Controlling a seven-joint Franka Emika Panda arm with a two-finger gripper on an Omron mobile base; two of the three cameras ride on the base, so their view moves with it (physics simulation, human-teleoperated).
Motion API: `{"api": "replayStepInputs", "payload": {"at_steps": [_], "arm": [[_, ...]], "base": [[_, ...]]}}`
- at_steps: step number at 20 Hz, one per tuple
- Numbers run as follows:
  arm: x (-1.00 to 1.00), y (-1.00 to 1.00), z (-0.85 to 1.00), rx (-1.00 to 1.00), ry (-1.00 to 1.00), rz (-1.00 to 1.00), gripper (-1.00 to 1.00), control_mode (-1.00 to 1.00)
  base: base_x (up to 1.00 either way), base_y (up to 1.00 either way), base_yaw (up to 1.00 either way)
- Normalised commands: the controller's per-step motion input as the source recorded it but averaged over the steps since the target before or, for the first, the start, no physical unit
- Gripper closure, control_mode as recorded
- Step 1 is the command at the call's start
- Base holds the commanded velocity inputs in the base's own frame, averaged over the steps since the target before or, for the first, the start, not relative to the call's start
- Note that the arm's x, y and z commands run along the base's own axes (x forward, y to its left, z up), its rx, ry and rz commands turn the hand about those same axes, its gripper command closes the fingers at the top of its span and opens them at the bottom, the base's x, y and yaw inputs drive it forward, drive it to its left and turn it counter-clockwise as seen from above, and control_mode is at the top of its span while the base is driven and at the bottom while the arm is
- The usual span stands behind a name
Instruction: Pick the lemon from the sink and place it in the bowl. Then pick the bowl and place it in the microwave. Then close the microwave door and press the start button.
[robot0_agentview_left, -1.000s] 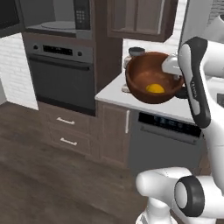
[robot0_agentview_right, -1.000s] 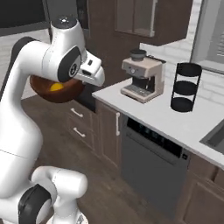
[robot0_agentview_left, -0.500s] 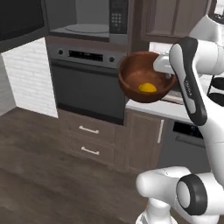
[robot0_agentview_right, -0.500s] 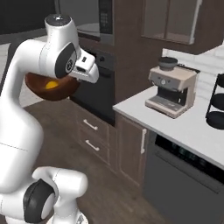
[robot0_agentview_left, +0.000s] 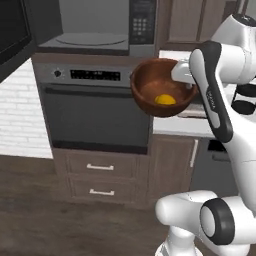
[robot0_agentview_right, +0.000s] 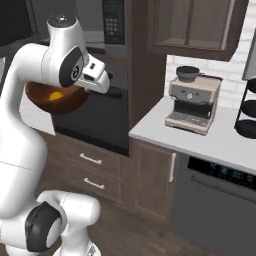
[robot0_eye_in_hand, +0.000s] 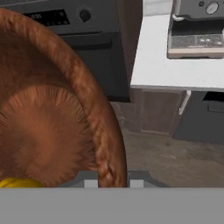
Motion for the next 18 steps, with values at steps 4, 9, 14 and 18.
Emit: {"api": "replayStepInputs", "payload": {"at_steps": [4,9,14,18], "arm": [[0.00,0.00,0.00,0.00,0.00,0.00,1.00,1.00],[0.00,0.00,0.00,0.00,0.00,0.00,1.00,1.00],[0.00,0.00,0.00,0.00,0.00,0.00,1.00,1.00],[0.00,0.00,0.00,0.00,0.00,0.00,1.00,1.00]], "base": [[0.43,1.00,-0.40],[0.59,0.87,-0.28],[0.85,0.27,-0.10],[0.55,0.00,-0.01]]}}
